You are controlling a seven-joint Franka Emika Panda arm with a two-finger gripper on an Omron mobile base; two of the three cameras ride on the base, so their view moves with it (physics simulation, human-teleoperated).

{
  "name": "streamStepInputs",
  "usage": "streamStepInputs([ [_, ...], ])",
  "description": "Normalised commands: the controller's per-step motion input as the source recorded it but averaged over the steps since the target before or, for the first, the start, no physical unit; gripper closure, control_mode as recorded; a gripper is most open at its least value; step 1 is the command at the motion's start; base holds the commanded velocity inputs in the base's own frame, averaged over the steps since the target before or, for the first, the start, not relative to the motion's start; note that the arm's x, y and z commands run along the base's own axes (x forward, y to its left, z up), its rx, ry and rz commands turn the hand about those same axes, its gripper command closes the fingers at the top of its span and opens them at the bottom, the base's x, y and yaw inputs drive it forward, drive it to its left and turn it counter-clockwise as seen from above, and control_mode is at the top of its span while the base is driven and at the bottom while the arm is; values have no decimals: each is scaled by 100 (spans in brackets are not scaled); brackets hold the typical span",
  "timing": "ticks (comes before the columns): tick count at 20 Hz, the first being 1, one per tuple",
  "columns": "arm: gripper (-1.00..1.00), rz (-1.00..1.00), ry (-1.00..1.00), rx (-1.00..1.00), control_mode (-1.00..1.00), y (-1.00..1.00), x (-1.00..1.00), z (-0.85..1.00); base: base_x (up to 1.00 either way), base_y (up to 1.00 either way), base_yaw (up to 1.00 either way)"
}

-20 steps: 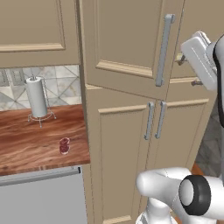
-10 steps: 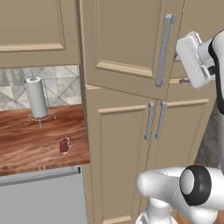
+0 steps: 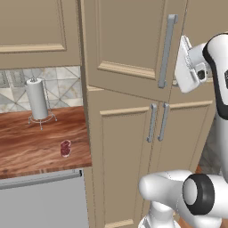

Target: Retrieve the tupperware from the cabinet, then place the raw meat into the tupperware to avoid contamination.

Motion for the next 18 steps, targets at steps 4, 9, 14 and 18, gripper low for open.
streamStepInputs([
  [4, -100, 14, 2, 7, -100, 50, -9, -6, 0, 0, 0],
  [9, -100, 16, 4, 5, -100, 56, -30, -3, 0, 0, 0],
  [14, -100, 17, 5, 1, -100, 69, -54, 0, 0, 0, 0],
  [18, -100, 14, 5, 0, -100, 83, -60, 0, 0, 0, 0],
])
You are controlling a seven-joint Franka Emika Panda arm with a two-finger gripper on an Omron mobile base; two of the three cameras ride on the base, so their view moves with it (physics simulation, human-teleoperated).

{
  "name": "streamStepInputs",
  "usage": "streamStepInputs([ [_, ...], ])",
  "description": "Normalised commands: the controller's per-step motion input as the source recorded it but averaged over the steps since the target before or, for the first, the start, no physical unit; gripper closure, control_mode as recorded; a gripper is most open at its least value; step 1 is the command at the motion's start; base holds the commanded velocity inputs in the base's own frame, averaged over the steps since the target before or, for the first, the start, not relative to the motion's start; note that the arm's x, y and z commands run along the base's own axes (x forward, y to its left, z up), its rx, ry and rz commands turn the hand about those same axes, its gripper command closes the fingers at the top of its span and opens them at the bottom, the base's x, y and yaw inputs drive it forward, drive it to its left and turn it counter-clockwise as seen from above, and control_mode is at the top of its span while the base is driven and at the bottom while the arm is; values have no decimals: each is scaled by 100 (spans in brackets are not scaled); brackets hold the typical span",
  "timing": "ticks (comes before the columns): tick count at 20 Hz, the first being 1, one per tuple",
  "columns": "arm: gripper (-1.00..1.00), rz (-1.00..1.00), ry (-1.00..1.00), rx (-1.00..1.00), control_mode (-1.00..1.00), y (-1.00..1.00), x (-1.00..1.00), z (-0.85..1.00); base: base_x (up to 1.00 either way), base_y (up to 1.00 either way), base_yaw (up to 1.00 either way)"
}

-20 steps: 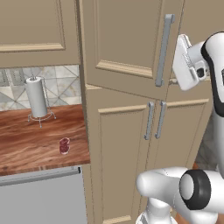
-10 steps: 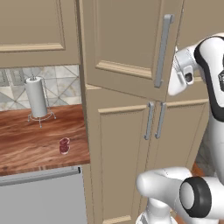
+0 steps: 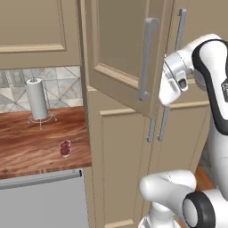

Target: Retrieve the tupperware from the cabinet, then place the raw meat into the tupperware to avoid contamination.

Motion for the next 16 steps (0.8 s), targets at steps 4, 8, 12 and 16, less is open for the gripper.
streamStepInputs([
  [4, -100, 10, 4, -1, -100, 98, -45, -2, 0, 0, 0],
  [8, -100, 3, 3, -3, -100, 91, -17, -4, 0, 0, 0],
  [12, -100, -7, 0, -1, -100, 48, 0, -3, 0, 0, 0],
  [16, -100, -7, 0, 0, -100, 22, 0, -2, 0, 0, 0],
])
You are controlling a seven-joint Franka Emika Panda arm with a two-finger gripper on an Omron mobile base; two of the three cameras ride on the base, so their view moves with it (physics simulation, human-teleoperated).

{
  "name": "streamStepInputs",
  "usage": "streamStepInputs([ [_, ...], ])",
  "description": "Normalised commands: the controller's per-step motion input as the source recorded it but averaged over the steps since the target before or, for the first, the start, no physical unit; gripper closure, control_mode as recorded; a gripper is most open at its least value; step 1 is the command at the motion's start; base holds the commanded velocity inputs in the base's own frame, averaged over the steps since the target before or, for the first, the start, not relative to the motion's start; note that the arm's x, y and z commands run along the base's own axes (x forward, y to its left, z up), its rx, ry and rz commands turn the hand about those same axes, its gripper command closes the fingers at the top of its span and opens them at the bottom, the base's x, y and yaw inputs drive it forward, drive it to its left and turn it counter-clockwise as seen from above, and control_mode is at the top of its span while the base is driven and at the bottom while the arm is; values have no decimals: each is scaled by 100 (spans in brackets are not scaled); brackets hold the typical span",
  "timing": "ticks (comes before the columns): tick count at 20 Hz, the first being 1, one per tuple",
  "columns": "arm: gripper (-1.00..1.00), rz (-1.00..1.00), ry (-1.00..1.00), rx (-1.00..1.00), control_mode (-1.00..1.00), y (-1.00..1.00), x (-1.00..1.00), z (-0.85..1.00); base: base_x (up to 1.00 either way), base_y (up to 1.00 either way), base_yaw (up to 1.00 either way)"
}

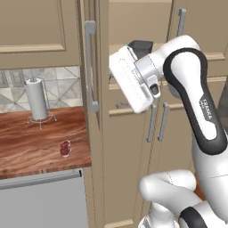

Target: Retrieve the tupperware from the cabinet, then place the raw meat into the tupperware to avoid contamination.

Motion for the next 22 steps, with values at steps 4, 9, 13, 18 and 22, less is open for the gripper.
streamStepInputs([
  [4, -100, -3, 0, -3, -100, 6, -3, -7, 0, 0, 0],
  [9, -100, 5, -1, -17, -100, -63, 4, -8, 0, 0, 0],
  [13, -100, 9, -6, -21, -100, -77, 2, -12, 0, 0, 0],
  [18, -100, 9, -10, -16, -100, -83, 0, -40, 0, 0, 0],
  [22, -100, 13, -6, -21, -100, -65, -14, -60, 0, 0, 0],
])
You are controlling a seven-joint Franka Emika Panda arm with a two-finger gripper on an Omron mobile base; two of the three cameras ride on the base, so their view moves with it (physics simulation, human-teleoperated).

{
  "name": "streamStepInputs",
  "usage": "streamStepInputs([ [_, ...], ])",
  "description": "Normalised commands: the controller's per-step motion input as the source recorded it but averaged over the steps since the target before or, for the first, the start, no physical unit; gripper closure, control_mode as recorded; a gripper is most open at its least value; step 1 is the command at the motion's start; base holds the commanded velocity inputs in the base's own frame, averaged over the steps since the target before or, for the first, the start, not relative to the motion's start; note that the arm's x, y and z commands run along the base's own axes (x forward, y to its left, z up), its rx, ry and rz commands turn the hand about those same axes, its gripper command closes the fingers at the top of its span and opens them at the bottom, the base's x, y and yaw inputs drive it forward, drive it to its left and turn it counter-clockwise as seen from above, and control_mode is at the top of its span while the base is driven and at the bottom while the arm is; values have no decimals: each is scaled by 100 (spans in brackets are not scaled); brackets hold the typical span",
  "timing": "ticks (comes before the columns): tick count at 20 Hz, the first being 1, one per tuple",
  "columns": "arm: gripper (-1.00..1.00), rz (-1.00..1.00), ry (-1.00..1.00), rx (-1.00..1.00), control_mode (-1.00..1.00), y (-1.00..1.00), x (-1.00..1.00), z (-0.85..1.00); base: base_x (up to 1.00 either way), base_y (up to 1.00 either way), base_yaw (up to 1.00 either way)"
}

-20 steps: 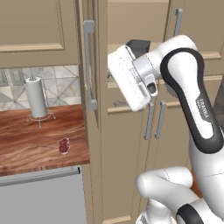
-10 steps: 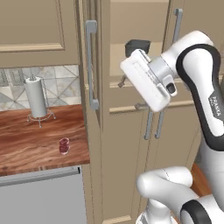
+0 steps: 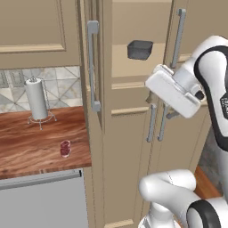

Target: Retrieve the tupperware from the cabinet, then place the raw meat into the tupperware to avoid contamination.

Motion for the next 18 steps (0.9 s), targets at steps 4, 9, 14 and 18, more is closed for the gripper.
streamStepInputs([
  [4, -100, 13, -4, -27, -100, -44, -25, -55, 0, 0, 0],
  [9, -100, 21, -16, -34, -100, -37, -19, -37, 0, 0, 0],
  [14, -100, 25, -29, -29, -100, -46, -8, -13, 0, 0, 0],
  [18, -100, 21, -32, -20, -100, -57, 0, 0, 0, 0, 0],
])
